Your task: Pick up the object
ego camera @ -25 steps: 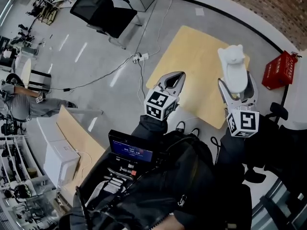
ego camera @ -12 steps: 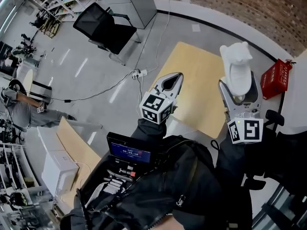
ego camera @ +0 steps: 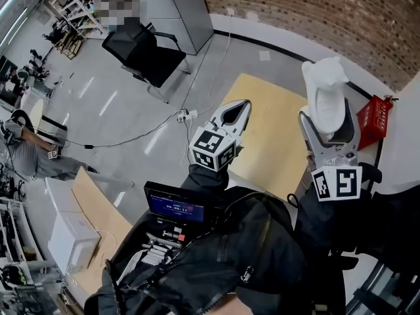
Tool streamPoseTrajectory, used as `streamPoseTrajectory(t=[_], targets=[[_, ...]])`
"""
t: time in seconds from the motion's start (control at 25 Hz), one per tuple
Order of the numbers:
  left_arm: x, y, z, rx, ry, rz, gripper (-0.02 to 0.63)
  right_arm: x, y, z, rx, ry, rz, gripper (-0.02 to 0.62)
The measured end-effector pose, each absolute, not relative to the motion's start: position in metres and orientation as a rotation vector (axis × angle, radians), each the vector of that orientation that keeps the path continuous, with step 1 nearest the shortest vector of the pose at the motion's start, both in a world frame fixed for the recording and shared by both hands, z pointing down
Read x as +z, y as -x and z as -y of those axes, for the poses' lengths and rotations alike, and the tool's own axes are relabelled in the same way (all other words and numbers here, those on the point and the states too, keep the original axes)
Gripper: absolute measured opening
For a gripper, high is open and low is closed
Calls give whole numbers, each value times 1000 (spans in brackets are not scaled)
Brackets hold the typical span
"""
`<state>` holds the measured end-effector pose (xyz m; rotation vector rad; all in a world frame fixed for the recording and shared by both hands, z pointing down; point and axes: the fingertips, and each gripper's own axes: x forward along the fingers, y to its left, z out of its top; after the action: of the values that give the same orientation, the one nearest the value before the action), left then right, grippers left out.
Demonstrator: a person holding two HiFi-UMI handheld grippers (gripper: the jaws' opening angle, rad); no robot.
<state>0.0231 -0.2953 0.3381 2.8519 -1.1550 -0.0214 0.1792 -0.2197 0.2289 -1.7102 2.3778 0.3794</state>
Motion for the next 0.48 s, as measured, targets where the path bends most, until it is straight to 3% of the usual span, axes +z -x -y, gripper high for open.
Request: streamPoseTrajectory(t=[0.48], targets=[[325, -33, 294, -66, -2877, 1146, -3, 216, -176, 213, 407, 1652, -2354, 486]])
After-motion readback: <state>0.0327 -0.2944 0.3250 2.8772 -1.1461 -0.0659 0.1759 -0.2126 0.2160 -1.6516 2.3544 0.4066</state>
